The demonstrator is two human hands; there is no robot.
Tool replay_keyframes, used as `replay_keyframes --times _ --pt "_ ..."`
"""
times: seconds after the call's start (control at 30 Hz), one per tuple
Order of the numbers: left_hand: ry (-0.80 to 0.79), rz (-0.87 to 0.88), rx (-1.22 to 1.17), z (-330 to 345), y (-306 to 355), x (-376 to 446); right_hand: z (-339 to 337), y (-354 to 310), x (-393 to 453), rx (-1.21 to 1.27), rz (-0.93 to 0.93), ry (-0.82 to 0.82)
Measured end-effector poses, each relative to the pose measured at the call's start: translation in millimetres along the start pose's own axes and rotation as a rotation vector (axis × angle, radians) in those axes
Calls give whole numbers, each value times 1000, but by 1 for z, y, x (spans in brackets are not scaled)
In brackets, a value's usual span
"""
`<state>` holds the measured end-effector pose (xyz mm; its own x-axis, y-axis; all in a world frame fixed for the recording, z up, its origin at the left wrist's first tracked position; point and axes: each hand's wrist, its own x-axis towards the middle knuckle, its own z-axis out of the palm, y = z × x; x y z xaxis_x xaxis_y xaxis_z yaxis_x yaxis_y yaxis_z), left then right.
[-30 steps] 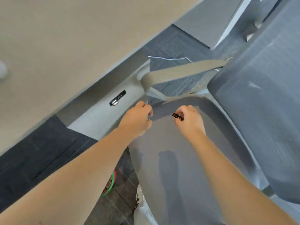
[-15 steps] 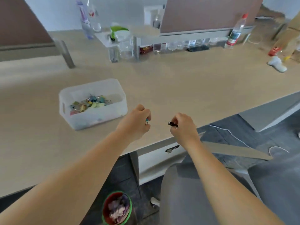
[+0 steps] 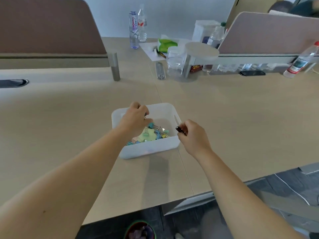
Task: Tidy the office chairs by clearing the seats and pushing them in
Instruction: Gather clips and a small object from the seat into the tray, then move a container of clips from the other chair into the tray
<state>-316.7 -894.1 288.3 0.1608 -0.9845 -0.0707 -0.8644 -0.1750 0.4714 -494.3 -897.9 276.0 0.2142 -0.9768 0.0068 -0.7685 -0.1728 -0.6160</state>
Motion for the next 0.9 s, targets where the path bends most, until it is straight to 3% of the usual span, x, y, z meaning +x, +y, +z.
replay_keyframes --times 0.13,0.2,0.37,0.57,0.73,0.9 --pt "-229 -3 176 2 -21 18 21 -19 29 -33 -4 -21" --pt "-268 20 179 1 -31 23 33 -28 41 -67 14 -45" --pt "-214 65 101 -10 -44 32 52 -45 55 -158 69 -190" --pt "-118 88 61 -27 -47 19 49 -60 49 -156 37 -192" --pt "-45 38 196 -55 -59 -20 46 -88 40 -160 -107 -255" --pt "79 -202 229 -87 -91 -101 60 -138 12 -160 -352 -376"
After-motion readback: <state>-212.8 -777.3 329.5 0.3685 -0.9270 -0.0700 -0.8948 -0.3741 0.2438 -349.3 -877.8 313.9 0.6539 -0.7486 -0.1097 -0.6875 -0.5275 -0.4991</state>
